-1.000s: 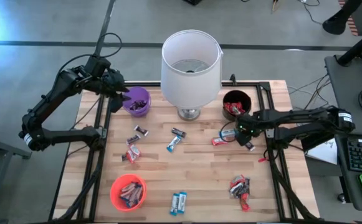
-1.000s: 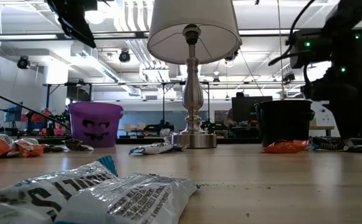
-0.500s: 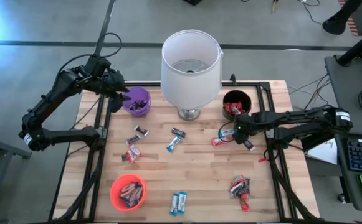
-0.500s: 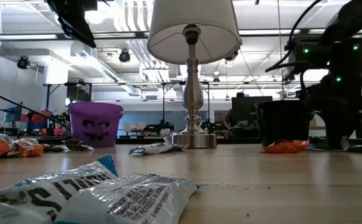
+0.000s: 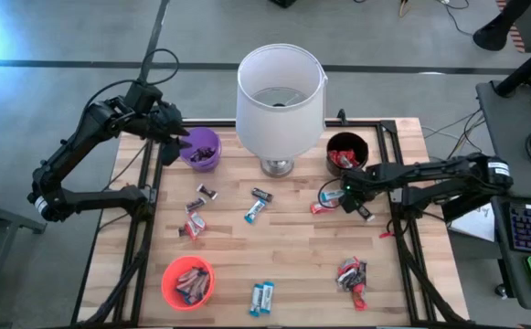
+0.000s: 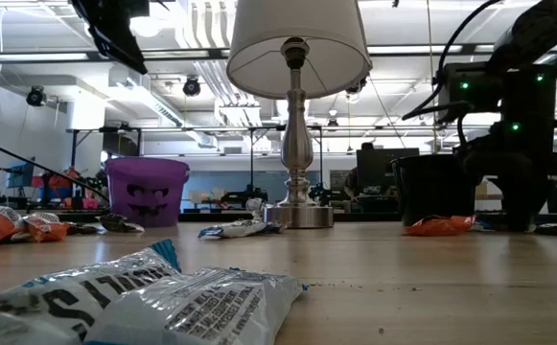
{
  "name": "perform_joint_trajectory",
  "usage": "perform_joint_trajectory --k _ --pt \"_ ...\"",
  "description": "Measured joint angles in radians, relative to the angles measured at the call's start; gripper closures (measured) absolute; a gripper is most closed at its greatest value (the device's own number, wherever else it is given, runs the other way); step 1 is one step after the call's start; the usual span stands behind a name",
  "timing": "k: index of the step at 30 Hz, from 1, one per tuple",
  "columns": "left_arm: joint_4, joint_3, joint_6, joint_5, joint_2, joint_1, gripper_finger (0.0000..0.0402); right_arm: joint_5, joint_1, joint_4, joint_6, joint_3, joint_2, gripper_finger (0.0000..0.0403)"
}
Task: Organize candy in baskets
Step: Put the brown chocolate bar into the purple bucket
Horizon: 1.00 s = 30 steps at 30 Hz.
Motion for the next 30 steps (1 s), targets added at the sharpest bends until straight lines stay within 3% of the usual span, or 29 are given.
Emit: perform_joint_trajectory --k 2,7,16,24,30 --pt "-0.004 0.0 0.0 0.0 0.0 0.0 0.023 -0.042 0.001 -0.079 0.014 0.015 -0.021 0.0392" --pt "-0.013 0.0 0.0 0.0 0.0 0.0 0.023 -0.034 0.003 -0.244 0.018 0.108 -0.096 0.0393" --pt "-0.017 0.0 0.005 0.009 -0.002 0.0 0.023 -0.02 0.003 -0.254 0.08 0.236 -0.214 0.0394" --pt "-0.014 0.0 0.006 0.258 -0.004 -0.001 0.023 -0.116 0.018 -0.354 0.118 0.359 -0.235 0.0394" --pt "-0.014 0.0 -0.003 0.367 -0.004 0.0 0.023 -0.177 0.121 -0.297 0.181 0.462 -0.213 0.0394"
